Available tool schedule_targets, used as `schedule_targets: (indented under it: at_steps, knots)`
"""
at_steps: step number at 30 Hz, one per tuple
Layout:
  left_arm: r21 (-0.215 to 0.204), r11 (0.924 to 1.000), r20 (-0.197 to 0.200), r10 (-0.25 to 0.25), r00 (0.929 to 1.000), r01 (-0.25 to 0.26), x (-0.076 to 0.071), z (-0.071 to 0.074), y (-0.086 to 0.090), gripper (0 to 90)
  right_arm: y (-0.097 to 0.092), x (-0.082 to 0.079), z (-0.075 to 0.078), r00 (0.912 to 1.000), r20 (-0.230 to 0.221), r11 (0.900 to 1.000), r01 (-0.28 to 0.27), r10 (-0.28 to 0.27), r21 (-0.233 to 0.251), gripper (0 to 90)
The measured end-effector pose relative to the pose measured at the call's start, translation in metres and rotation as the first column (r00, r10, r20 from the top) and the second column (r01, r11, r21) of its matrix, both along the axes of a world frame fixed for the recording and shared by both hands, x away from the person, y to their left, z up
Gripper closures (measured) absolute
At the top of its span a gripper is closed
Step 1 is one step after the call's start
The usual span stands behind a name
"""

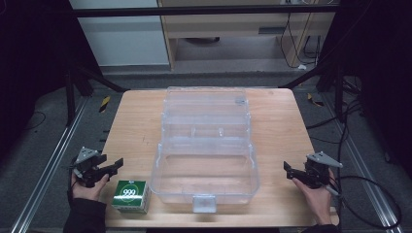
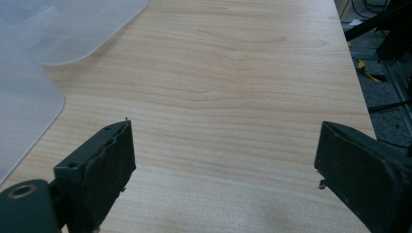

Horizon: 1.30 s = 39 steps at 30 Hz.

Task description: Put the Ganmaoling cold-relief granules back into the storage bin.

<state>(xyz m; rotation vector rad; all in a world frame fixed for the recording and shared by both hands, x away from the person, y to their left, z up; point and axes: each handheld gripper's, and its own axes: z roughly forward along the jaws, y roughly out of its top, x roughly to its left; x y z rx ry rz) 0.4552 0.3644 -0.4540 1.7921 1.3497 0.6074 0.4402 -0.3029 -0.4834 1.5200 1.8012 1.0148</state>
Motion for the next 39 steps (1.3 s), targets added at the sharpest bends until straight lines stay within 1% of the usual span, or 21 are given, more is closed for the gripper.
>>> schedule_targets:
  at_steps: [3,4,8,10,14,15,16,20,21,22,23,24,25,26,27,33,34,35,36,38,39]
  knots:
    - [-0.009,0.9994,0.02,-0.035,0.9992,0.035,0.0,0.005,-0.001,26.3,0.0,-0.005,0.001,1.0,0.002,1.0,-0.007,0.007,-0.006,7.6]
    - [0.001,0.9988,0.024,-0.05,0.9985,0.05,0.0,0.007,-0.001,26.1,0.0,-0.006,0.001,0.9999,0.004,0.9999,-0.01,0.01,-0.014,7.5]
    - [-0.003,0.9966,0.043,-0.082,0.9957,0.083,-0.002,0.013,0.001,25.1,0.0,-0.009,0.002,0.9999,0.009,0.9995,-0.006,0.006,-0.031,7.2]
    - [-0.005,0.9957,0.044,-0.093,0.9947,0.093,-0.002,0.015,0.002,24.9,0.001,-0.009,0.002,0.9999,0.01,0.9994,-0.006,0.006,-0.035,7.1]
    - [0.004,0.9879,0.052,-0.155,0.9866,0.155,-0.003,0.027,0.005,23.4,0.002,-0.009,0.001,0.9998,0.013,0.9988,-0.012,0.012,-0.048,6.5]
    - [0.004,0.9879,0.052,-0.155,0.9866,0.155,-0.003,0.027,0.005,22.9,0.002,-0.009,0.001,0.9998,0.012,0.9987,-0.013,0.014,-0.048,6.5]
    - [0.003,0.9813,0.054,-0.192,0.9799,0.192,-0.004,0.033,0.006,22.7,0.003,-0.009,0.001,0.9998,0.01,0.9988,-0.014,0.015,-0.048,6.3]
    - [0.017,0.9675,0.045,-0.253,0.9665,0.252,-0.004,0.045,0.008,21.2,0.003,-0.009,0.0,0.9997,0.011,0.9982,-0.022,0.023,-0.055,6.2]
    - [0.017,0.9675,0.045,-0.253,0.9665,0.252,-0.004,0.045,0.008,20.8,0.003,-0.009,0.0,0.9997,0.011,0.9982,-0.022,0.023,-0.055,6.2]
    - [0.028,0.9602,0.04,-0.279,0.9595,0.278,-0.004,0.05,0.008,20.6,0.003,-0.009,0.0,0.9996,0.012,0.9981,-0.024,0.025,-0.057,6.1]
    - [0.028,0.9602,0.04,-0.279,0.9595,0.278,-0.004,0.05,0.008,20.5,0.003,-0.009,0.0,0.9996,0.012,0.9981,-0.024,0.025,-0.057,6.1]
    - [0.032,0.9558,0.035,-0.293,0.9553,0.292,-0.004,0.052,0.008,20.0,0.003,-0.009,0.0,0.9996,0.01,0.9979,-0.025,0.025,-0.059,6.0]
    - [0.042,0.9468,0.028,-0.32,0.9469,0.319,-0.004,0.056,0.006,19.8,0.004,-0.009,0.0,0.9997,0.009,0.9979,-0.024,0.025,-0.06,5.8]
    - [0.054,0.9402,0.023,-0.338,0.9409,0.336,-0.004,0.057,0.005,19.7,0.004,-0.008,-0.001,0.9996,0.01,0.9976,-0.027,0.027,-0.065,5.8]
    - [0.066,0.935,0.018,-0.35,0.9364,0.349,-0.004,0.059,0.004,19.3,0.004,-0.008,-0.001,0.9996,0.009,0.9975,-0.027,0.028,-0.065,5.8]
    - [0.141,0.8938,-0.033,-0.426,0.9043,0.426,-0.003,0.068,-0.002,18.1,0.005,-0.009,-0.001,0.9994,0.009,0.9972,-0.034,0.035,-0.067,5.3]
    - [0.141,0.8938,-0.033,-0.426,0.9043,0.426,-0.003,0.068,-0.002,17.7,0.005,-0.009,-0.001,0.9994,0.009,0.9972,-0.034,0.035,-0.067,5.3]
    - [0.162,0.8815,-0.046,-0.442,0.8957,0.444,-0.002,0.071,-0.003,17.3,0.005,-0.009,-0.001,0.9993,0.009,0.9969,-0.036,0.037,-0.07,5.2]
    - [0.162,0.8815,-0.046,-0.442,0.8957,0.444,-0.002,0.071,-0.003,17.1,0.005,-0.009,-0.001,0.9993,0.009,0.9969,-0.036,0.037,-0.07,5.2]
    - [0.173,0.8713,-0.054,-0.457,0.8877,0.459,-0.003,0.073,-0.006,16.9,0.005,-0.009,-0.001,0.9992,0.012,0.9969,-0.036,0.037,-0.07,5.2]
    - [0.184,0.8572,-0.062,-0.478,0.8761,0.481,-0.003,0.075,-0.008,16.6,0.005,-0.009,-0.001,0.9992,0.014,0.997,-0.037,0.038,-0.068,5.0]
